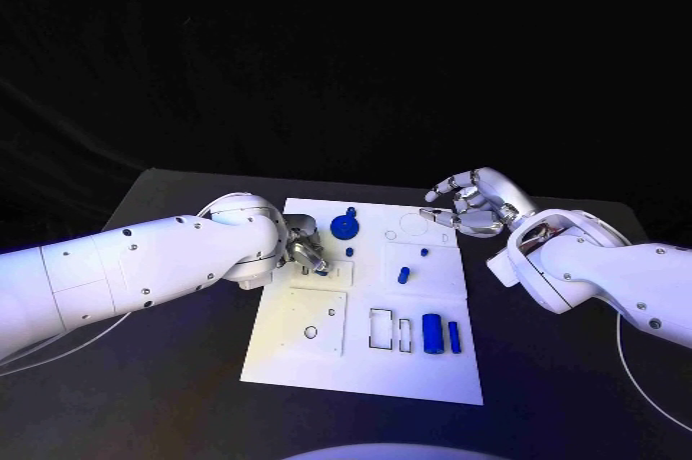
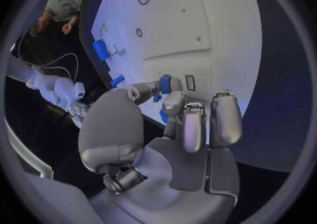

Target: Assemble the parts on the task board

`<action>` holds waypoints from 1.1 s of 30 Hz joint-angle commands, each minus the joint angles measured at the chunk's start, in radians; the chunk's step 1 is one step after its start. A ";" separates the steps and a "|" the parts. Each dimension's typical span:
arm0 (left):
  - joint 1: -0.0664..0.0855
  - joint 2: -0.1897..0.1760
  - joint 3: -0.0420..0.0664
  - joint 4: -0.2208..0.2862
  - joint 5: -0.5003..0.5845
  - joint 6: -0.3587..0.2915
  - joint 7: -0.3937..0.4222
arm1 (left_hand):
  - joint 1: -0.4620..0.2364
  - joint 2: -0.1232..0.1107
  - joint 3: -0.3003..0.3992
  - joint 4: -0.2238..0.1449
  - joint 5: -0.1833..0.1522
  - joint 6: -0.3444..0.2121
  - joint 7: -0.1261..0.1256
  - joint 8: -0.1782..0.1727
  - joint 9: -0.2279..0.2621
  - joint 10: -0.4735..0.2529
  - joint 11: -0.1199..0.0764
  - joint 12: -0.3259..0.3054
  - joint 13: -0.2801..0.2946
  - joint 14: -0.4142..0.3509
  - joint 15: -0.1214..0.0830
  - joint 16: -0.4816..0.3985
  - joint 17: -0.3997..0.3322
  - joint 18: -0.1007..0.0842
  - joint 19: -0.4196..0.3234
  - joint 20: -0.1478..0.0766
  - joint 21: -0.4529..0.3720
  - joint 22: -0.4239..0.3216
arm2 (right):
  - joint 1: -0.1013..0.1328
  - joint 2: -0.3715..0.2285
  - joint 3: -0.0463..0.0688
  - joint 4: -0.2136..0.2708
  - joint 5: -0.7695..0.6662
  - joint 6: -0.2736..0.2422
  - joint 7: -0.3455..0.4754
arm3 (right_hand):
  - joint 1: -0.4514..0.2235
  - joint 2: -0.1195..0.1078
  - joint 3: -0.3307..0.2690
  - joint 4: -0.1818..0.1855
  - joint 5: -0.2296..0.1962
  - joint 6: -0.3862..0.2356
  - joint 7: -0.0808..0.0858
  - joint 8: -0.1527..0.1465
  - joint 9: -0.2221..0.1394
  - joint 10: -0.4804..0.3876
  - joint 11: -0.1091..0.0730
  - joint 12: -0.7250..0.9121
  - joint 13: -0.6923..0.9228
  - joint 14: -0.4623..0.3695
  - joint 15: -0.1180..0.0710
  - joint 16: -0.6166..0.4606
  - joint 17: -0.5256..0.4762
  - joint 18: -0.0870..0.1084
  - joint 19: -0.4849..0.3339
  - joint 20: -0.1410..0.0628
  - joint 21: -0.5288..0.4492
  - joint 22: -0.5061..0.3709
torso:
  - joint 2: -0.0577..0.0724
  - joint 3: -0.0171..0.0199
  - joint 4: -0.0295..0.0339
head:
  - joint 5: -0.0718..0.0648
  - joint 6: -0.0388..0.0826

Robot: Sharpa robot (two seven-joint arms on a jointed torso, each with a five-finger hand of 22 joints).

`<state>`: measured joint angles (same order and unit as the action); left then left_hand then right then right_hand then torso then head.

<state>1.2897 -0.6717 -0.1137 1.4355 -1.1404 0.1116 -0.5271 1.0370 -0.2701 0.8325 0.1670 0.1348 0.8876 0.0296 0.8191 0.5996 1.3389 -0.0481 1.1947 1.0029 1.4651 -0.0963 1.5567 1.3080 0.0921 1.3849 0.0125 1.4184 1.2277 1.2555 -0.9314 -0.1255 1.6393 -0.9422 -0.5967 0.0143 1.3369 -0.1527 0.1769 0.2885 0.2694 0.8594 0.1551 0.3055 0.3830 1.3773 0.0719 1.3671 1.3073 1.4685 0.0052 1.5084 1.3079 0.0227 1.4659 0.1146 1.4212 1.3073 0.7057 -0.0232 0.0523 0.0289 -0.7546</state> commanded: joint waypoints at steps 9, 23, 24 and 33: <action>-0.003 0.002 -0.002 -0.002 0.010 0.028 0.000 | -0.040 0.006 -0.060 0.039 -0.006 0.030 -0.018 0.000 0.160 0.004 -0.006 0.008 0.000 0.101 -0.009 0.006 0.245 -0.021 0.007 -0.004 0.006 0.005 | -0.001 0.002 0.000 -0.002 -0.005 0.023 -0.001 | -0.012 -0.002 -0.002 0.002 0.005 -0.006 0.000 0.006 0.001 -0.006 0.000 -0.008 0.042 0.062 -0.006 -0.005 0.084 0.020 0.008 -0.010 -0.007 0.152 | 0.000 0.0000 0.0004 | 0.001 -0.002; -0.003 0.002 -0.002 -0.004 0.012 0.024 0.000 | -0.045 0.021 -0.127 0.081 -0.005 0.036 -0.019 -0.003 0.158 0.007 -0.007 0.014 0.004 0.102 -0.010 0.007 0.248 -0.022 0.011 -0.005 0.007 0.010 | -0.002 0.002 0.000 -0.005 -0.005 0.023 0.000 | -0.019 -0.003 -0.004 0.002 0.005 -0.008 -0.001 0.009 0.002 -0.007 0.000 -0.009 0.041 0.061 -0.007 -0.006 0.082 0.021 0.007 -0.010 -0.010 0.150 | 0.000 0.0001 0.0000 | 0.000 0.000; -0.003 0.002 -0.002 -0.005 0.012 0.023 0.000 | -0.045 0.022 -0.131 0.084 -0.004 0.036 -0.019 -0.004 0.158 0.007 -0.007 0.014 0.004 0.102 -0.010 0.007 0.247 -0.022 0.010 -0.005 0.007 0.010 | -0.002 0.002 0.000 -0.005 -0.005 0.023 0.000 | -0.019 -0.003 -0.004 0.002 0.005 -0.008 -0.001 0.009 0.002 -0.007 0.000 -0.009 0.041 0.061 -0.007 -0.006 0.082 0.021 0.007 -0.010 -0.010 0.150 | 0.000 0.0000 0.0001 | -0.001 0.000; -0.003 0.003 -0.002 -0.008 0.020 0.011 0.001 | -0.026 0.050 -0.137 0.094 -0.006 0.036 -0.021 -0.004 0.157 0.007 -0.008 0.015 0.001 0.101 -0.011 0.006 0.246 -0.021 0.011 -0.006 0.006 0.010 | -0.003 0.002 0.000 -0.006 -0.005 0.022 0.000 | -0.021 -0.003 -0.005 0.002 0.005 -0.008 -0.001 0.010 0.002 -0.007 0.000 -0.009 0.040 0.061 -0.007 -0.006 0.082 0.021 0.006 -0.010 -0.010 0.150 | 0.000 0.0000 0.0001 | -0.003 0.003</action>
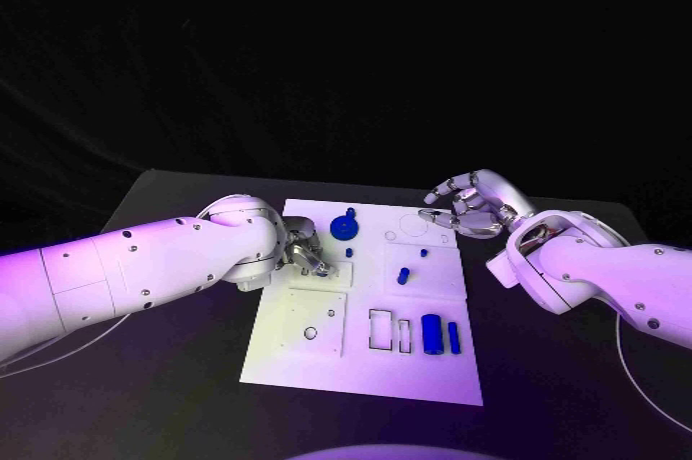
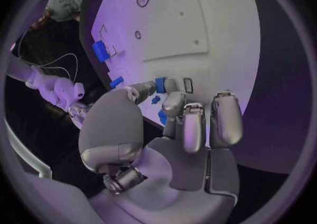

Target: Assemble the parts on the task board

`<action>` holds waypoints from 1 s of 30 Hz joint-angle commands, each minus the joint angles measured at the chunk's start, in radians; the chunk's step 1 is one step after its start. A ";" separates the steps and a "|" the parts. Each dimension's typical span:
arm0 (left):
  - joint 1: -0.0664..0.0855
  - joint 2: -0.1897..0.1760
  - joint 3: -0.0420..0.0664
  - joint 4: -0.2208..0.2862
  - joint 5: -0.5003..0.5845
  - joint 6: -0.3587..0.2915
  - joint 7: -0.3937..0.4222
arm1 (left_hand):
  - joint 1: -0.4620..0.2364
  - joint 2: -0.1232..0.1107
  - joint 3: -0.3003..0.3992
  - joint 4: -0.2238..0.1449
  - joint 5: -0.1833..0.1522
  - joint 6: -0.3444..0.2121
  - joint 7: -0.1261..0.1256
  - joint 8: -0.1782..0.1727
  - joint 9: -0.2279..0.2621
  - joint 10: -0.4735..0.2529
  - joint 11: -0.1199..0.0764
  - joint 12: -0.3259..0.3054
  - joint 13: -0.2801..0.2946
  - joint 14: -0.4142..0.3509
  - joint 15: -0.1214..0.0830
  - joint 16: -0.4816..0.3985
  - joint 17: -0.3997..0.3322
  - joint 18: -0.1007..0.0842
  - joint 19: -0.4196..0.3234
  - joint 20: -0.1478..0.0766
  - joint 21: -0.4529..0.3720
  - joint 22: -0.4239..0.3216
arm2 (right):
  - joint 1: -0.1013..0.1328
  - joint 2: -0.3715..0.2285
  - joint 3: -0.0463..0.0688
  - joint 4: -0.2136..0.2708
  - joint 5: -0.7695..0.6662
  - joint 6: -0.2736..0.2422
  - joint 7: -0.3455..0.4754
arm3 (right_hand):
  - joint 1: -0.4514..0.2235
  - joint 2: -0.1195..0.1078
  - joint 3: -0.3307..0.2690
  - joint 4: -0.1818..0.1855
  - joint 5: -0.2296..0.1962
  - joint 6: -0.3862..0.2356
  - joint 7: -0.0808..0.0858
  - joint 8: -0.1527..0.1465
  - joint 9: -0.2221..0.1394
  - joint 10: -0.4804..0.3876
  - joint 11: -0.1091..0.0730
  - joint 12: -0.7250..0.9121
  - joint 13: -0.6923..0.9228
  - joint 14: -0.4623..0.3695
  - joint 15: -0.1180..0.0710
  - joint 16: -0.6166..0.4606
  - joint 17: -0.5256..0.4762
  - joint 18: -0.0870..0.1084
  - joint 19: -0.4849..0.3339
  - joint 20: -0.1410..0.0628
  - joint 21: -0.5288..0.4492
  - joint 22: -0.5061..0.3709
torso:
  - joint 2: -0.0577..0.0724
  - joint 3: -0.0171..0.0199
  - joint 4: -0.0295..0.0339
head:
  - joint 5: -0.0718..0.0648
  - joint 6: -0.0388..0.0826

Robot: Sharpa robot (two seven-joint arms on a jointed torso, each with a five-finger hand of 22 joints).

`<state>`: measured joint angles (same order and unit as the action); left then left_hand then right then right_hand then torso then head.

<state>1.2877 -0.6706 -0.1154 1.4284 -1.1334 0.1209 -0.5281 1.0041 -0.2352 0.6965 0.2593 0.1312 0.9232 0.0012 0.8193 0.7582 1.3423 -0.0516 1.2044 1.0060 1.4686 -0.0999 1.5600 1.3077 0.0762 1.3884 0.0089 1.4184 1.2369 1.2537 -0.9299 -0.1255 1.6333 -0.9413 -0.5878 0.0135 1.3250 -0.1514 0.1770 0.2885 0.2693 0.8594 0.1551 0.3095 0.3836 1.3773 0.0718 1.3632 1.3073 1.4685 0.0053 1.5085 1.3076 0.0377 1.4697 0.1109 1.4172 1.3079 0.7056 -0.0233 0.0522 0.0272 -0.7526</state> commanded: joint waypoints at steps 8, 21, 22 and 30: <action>-0.001 0.004 0.000 -0.004 0.027 -0.003 0.002 | 0.013 0.018 0.000 0.001 -0.006 -0.001 0.008 -0.005 -0.001 0.003 -0.005 0.005 -0.002 0.097 -0.007 0.003 0.246 -0.005 0.007 -0.002 0.006 0.001 | -0.002 0.001 0.000 -0.002 -0.006 0.014 0.000 | -0.012 -0.004 -0.006 0.002 0.004 -0.009 -0.001 0.007 0.001 -0.006 0.000 -0.004 0.042 0.061 -0.007 -0.006 0.083 0.006 0.003 -0.007 -0.006 0.150 | 0.001 0.0004 -0.0009 | -0.003 0.002; -0.001 0.005 0.002 -0.009 0.032 -0.015 0.002 | 0.015 0.025 0.000 0.004 -0.009 0.000 0.009 -0.004 0.000 0.002 -0.004 0.003 -0.005 0.098 -0.007 0.003 0.246 -0.006 0.007 -0.002 0.006 0.001 | -0.004 0.001 0.000 -0.002 -0.006 0.016 -0.002 | -0.016 -0.003 -0.007 0.002 0.004 -0.008 -0.002 0.009 0.001 -0.005 -0.001 -0.003 0.042 0.061 -0.007 -0.006 0.083 0.006 0.003 -0.007 -0.006 0.150 | 0.000 0.0003 0.0000 | -0.002 0.002; -0.001 0.005 0.002 -0.010 0.033 -0.015 0.002 | 0.015 0.027 0.000 0.005 -0.010 0.000 0.009 -0.004 0.000 0.002 -0.004 0.004 -0.005 0.098 -0.007 0.003 0.246 -0.005 0.007 -0.002 0.006 0.001 | -0.004 0.001 0.000 -0.002 -0.006 0.016 -0.002 | -0.016 -0.003 -0.007 0.002 0.004 -0.008 -0.002 0.009 0.001 -0.005 -0.001 -0.003 0.042 0.061 -0.007 -0.006 0.083 0.006 0.003 -0.007 -0.006 0.150 | 0.000 0.0004 -0.0002 | -0.002 0.003; -0.001 0.007 0.005 -0.010 0.037 -0.015 0.002 | 0.013 0.035 -0.001 0.011 -0.015 0.001 0.010 -0.003 0.000 0.002 -0.003 0.004 -0.006 0.097 -0.006 0.003 0.246 -0.006 0.007 -0.002 0.006 0.001 | -0.004 0.001 0.000 -0.002 -0.006 0.018 -0.003 | -0.019 -0.002 -0.007 0.002 0.004 -0.008 -0.002 0.011 0.002 -0.004 -0.001 -0.002 0.043 0.061 -0.007 -0.006 0.083 0.006 0.004 -0.007 -0.006 0.150 | 0.001 0.0005 -0.0004 | -0.003 0.002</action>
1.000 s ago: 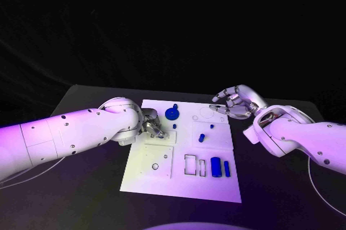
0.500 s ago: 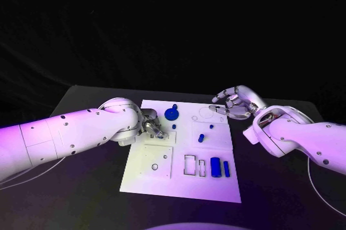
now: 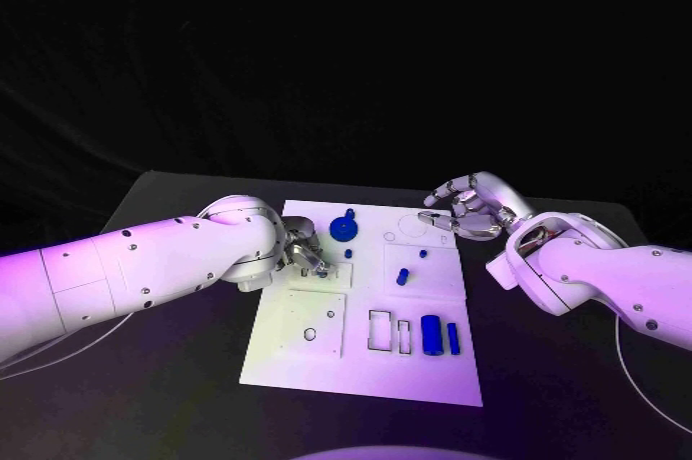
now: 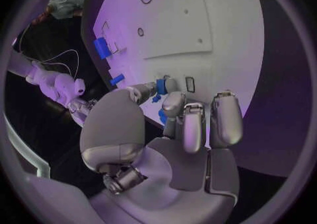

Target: Assemble the parts on the task board

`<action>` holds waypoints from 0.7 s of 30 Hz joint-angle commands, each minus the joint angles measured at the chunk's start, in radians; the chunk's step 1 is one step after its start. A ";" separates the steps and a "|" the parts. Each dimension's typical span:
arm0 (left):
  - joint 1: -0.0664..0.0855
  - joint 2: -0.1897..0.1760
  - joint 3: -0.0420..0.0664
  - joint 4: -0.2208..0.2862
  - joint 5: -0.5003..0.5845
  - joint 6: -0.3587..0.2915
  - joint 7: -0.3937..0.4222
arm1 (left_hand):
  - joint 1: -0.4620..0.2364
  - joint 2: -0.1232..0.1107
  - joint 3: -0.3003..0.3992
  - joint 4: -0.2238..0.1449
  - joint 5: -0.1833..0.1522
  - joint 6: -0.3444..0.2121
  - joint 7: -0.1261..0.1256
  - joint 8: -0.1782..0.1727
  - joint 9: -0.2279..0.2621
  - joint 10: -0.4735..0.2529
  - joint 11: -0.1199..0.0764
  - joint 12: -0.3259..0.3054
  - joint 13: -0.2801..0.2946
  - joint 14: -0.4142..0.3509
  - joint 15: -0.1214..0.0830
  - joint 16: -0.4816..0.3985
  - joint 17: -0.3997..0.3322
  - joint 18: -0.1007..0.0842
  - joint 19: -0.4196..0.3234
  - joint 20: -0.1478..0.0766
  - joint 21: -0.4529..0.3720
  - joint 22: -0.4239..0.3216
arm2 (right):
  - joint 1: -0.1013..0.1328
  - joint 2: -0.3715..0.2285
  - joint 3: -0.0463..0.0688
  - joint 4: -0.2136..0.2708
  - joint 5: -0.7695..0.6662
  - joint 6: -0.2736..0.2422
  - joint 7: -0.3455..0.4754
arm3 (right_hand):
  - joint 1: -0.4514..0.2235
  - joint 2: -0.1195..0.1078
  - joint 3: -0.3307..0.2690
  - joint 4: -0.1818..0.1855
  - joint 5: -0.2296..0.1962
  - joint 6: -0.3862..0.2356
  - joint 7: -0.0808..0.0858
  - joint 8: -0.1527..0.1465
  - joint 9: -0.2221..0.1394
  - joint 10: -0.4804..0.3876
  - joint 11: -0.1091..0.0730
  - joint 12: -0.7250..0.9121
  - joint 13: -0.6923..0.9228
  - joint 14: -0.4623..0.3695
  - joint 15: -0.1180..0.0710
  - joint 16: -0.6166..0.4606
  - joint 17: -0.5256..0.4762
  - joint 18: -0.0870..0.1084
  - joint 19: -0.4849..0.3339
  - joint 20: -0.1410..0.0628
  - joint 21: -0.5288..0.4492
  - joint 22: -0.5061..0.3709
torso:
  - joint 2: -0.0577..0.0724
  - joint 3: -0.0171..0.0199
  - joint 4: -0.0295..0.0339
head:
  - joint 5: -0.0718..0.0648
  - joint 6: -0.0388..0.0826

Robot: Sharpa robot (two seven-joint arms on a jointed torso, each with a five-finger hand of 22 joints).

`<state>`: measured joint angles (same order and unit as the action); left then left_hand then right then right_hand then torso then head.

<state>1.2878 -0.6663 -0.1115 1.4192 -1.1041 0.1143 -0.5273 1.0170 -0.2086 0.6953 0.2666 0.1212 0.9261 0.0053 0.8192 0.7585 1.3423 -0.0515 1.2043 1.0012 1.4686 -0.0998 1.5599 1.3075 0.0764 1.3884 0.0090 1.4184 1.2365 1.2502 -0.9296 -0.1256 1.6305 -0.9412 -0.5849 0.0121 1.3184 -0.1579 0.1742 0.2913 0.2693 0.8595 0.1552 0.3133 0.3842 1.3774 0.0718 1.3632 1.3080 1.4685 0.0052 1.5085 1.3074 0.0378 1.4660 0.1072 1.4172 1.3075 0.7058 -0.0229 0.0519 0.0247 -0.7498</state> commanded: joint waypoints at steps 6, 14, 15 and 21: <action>-0.001 0.004 0.002 -0.002 0.017 -0.007 0.001 | 0.008 0.015 0.000 0.002 -0.009 -0.003 0.006 -0.003 0.001 0.001 -0.003 0.003 -0.002 0.097 -0.006 0.002 0.245 -0.005 0.006 -0.002 0.005 -0.001 | -0.001 0.000 0.000 0.000 -0.007 0.015 -0.002 | -0.012 0.005 -0.004 0.000 0.004 -0.008 -0.002 0.007 0.001 -0.004 -0.001 -0.002 0.042 0.061 -0.007 -0.006 0.083 0.006 0.007 -0.003 -0.006 0.151 | 0.000 0.0003 0.0003 | -0.001 -0.002; 0.000 0.004 0.003 -0.003 0.041 -0.006 0.001 | 0.056 0.041 0.004 -0.020 -0.057 -0.013 0.008 -0.003 0.004 -0.004 -0.001 0.000 -0.010 0.095 -0.004 -0.002 0.236 -0.005 0.006 0.000 0.003 -0.001 | -0.001 0.000 0.000 0.001 -0.008 0.017 -0.004 | -0.012 0.005 -0.004 0.000 0.004 -0.008 -0.002 0.007 0.001 -0.004 -0.001 -0.002 0.042 0.061 -0.007 -0.006 0.083 0.006 0.007 -0.003 -0.006 0.151 | 0.000 0.0003 0.0005 | -0.003 -0.002; 0.000 0.004 0.003 -0.003 0.044 -0.006 0.000 | 0.064 0.045 0.006 -0.024 -0.061 -0.014 0.008 -0.004 0.004 -0.004 -0.001 -0.001 -0.011 0.095 -0.004 -0.002 0.235 -0.006 0.006 0.000 0.004 0.000 | -0.001 0.000 0.000 0.001 -0.008 0.017 -0.004 | -0.012 0.005 -0.004 0.000 0.004 -0.008 -0.002 0.007 0.001 -0.004 -0.001 -0.002 0.042 0.061 -0.007 -0.006 0.083 0.006 0.007 -0.003 -0.006 0.151 | 0.000 0.0001 0.0004 | -0.003 -0.002; 0.000 0.001 0.004 -0.002 0.076 -0.003 0.000 | 0.122 0.074 0.034 -0.062 -0.067 -0.025 0.012 -0.011 0.003 -0.016 0.001 -0.015 -0.033 0.092 -0.002 -0.007 0.226 -0.003 0.000 0.001 -0.002 -0.011 | -0.001 -0.001 0.000 0.000 -0.008 0.019 -0.006 | -0.014 0.006 -0.005 -0.001 0.005 -0.008 -0.002 0.008 0.001 -0.004 -0.001 -0.002 0.042 0.061 -0.008 -0.006 0.083 0.006 0.007 -0.004 -0.006 0.151 | -0.001 0.0000 0.0001 | -0.002 -0.002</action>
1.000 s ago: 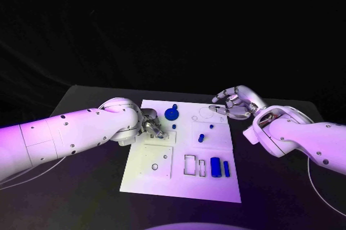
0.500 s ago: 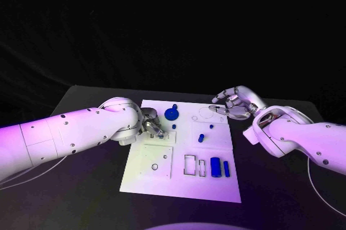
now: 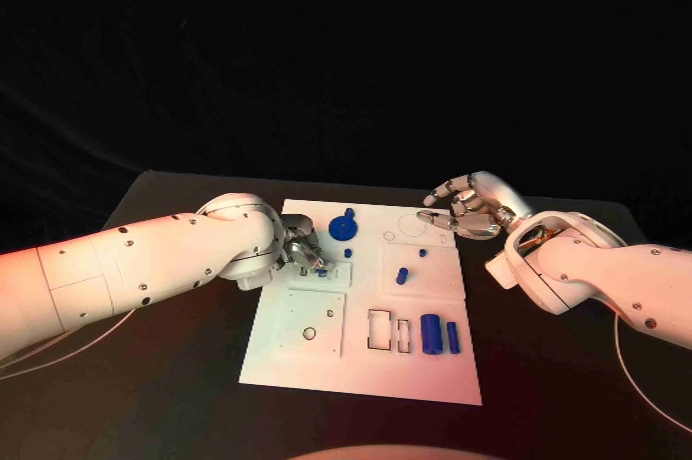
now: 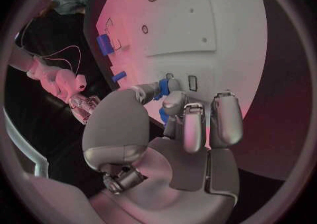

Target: Assemble the parts on the task board

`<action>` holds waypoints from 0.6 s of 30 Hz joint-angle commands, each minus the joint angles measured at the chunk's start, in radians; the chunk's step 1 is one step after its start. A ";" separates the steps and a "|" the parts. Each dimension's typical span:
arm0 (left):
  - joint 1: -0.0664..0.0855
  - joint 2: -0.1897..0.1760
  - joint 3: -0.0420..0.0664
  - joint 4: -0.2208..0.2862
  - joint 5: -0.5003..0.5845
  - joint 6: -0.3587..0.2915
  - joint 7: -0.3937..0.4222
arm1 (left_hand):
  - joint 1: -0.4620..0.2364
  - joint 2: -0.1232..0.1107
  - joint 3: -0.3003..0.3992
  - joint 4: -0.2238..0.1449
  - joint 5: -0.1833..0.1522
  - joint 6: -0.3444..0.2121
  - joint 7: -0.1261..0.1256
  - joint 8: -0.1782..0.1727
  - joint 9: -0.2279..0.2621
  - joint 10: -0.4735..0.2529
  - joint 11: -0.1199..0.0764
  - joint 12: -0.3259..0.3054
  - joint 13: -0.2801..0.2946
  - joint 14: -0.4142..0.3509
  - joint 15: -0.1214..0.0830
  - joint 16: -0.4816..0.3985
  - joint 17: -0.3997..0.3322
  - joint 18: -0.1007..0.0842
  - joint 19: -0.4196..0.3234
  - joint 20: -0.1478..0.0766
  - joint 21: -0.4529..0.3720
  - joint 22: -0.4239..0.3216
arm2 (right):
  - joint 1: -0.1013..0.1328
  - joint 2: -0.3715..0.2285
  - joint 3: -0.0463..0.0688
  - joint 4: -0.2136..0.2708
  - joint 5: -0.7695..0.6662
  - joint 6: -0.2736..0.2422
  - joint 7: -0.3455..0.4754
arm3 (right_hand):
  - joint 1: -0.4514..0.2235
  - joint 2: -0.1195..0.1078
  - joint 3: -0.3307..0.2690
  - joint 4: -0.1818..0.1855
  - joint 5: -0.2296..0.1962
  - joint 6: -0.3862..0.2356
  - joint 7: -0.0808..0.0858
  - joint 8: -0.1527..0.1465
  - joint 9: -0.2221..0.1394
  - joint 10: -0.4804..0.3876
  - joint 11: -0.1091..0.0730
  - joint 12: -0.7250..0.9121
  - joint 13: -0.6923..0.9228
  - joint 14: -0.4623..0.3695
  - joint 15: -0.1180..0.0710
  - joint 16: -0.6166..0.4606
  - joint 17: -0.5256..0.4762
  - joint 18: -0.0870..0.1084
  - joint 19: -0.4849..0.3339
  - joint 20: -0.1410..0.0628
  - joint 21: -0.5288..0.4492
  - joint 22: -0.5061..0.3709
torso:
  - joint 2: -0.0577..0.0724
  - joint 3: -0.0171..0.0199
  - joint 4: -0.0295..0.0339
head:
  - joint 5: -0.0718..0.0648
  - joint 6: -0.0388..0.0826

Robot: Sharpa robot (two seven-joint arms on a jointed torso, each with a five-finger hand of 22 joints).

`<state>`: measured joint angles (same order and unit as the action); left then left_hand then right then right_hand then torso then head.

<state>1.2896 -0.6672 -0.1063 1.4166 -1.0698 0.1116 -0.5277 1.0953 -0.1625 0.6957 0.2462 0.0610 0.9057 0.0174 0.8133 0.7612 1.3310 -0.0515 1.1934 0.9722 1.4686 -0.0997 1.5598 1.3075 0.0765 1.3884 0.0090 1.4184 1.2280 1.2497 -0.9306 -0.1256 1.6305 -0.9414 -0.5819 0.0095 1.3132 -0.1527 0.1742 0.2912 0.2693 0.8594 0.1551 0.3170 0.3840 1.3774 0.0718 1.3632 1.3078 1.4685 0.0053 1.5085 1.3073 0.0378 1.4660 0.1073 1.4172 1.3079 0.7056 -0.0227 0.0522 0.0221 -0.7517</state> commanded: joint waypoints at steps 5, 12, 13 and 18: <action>-0.001 -0.003 0.001 0.004 0.071 0.010 0.001 | 0.064 0.037 0.042 -0.058 -0.010 -0.010 0.003 -0.009 -0.001 -0.012 0.004 -0.015 -0.020 0.091 0.000 -0.008 0.222 -0.003 -0.003 0.003 -0.005 -0.007 | -0.001 0.000 0.000 0.001 -0.009 0.017 -0.004 | -0.008 0.000 -0.005 -0.001 0.005 -0.008 -0.002 0.004 0.002 -0.004 -0.001 -0.002 0.042 0.061 -0.008 -0.007 0.083 0.006 0.007 -0.004 -0.006 0.150 | -0.001 0.0001 0.0003 | 0.000 0.000; 0.006 -0.010 0.009 0.006 0.105 0.047 -0.001 | 0.070 0.037 0.041 -0.064 -0.012 -0.011 0.004 -0.010 -0.001 -0.015 0.005 -0.019 -0.026 0.091 0.001 -0.009 0.222 -0.003 -0.003 0.003 -0.006 -0.007 | -0.001 -0.001 0.000 0.000 -0.010 0.017 -0.005 | -0.008 0.000 -0.005 -0.001 0.005 -0.008 -0.002 0.004 0.002 -0.004 -0.001 -0.002 0.042 0.061 -0.008 -0.007 0.083 0.006 0.007 -0.004 -0.006 0.150 | 0.000 0.0001 0.0001 | 0.000 0.000; 0.008 -0.010 0.011 0.005 0.109 0.055 -0.001 | 0.070 0.037 0.041 -0.065 -0.012 -0.011 0.004 -0.010 -0.001 -0.015 0.005 -0.020 -0.027 0.091 0.001 -0.009 0.222 -0.002 -0.004 0.003 -0.006 -0.008 | -0.001 -0.001 0.000 0.000 -0.010 0.017 -0.005 | -0.008 0.000 -0.005 -0.001 0.005 -0.008 -0.002 0.004 0.002 -0.004 -0.001 -0.002 0.042 0.061 -0.008 -0.007 0.083 0.006 0.007 -0.004 -0.006 0.150 | 0.000 0.0002 -0.0001 | 0.000 0.000; 0.026 -0.007 0.014 -0.007 0.130 0.116 -0.007 | 0.073 0.037 0.040 -0.068 -0.012 -0.012 0.005 -0.012 -0.001 -0.018 0.006 -0.023 -0.032 0.091 0.001 -0.009 0.222 -0.003 -0.004 0.004 -0.006 -0.007 | -0.001 -0.001 0.000 0.000 -0.010 0.017 -0.007 | -0.008 0.000 -0.005 -0.001 0.005 -0.008 -0.002 0.004 0.002 -0.004 -0.001 -0.002 0.042 0.061 -0.008 -0.007 0.083 0.006 0.007 -0.004 -0.006 0.150 | 0.000 0.0006 -0.0004 | 0.001 0.000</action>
<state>1.3103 -0.6770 -0.0930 1.4123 -0.9805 0.1550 -0.5304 1.1282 -0.1533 0.6866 0.2359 0.0519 0.8914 0.0248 0.7980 0.7587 1.3203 -0.0481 1.1763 0.9418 1.4686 -0.0997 1.5556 1.3074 0.0764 1.3883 0.0090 1.4184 1.2210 1.2497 -0.9315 -0.1256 1.6304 -0.9420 -0.5792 0.0056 1.3133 -0.1527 0.1742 0.2912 0.2692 0.8595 0.1552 0.3170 0.3847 1.3774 0.0718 1.3632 1.3076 1.4685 0.0053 1.5085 1.3080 0.0377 1.4660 0.1074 1.4172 1.3079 0.7051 -0.0222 0.0520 0.0227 -0.7512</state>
